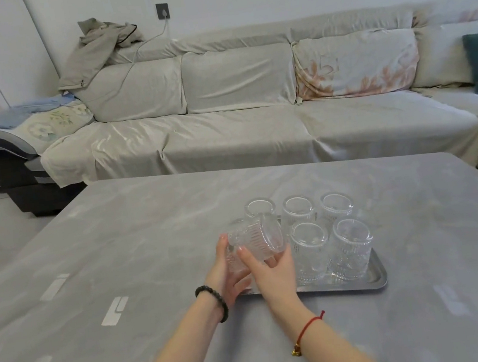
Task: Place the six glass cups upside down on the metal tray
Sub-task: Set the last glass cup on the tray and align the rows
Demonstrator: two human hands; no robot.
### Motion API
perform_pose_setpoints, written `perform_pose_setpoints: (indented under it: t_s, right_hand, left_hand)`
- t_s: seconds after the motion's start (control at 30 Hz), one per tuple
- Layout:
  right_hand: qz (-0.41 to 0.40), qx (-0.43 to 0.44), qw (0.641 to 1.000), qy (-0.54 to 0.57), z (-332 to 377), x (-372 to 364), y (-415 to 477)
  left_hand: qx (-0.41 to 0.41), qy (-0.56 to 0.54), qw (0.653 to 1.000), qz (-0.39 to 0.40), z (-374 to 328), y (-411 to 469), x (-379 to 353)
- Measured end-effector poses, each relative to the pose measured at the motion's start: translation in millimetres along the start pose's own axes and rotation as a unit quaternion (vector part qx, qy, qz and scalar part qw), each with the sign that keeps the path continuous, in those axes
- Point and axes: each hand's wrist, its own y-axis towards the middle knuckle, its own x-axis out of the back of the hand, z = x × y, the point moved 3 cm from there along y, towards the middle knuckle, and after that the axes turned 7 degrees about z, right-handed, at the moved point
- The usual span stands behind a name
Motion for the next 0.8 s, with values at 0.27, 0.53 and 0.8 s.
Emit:
perform_pose_setpoints:
  t_s: [0.27,0.53,0.8]
  right_hand:
    - [-0.012,0.051,0.941,-0.335,4,20,15]
    - [-0.014,0.027,0.922,-0.386,-10,25,14]
    - [-0.007,0.026,0.914,-0.406,-14,21,7]
  left_hand:
    - [-0.140,0.244,0.955,-0.097,4,13,3]
    - [-0.107,0.222,0.967,-0.058,18,19,-2]
    - [-0.122,0.223,0.966,-0.044,20,21,-7]
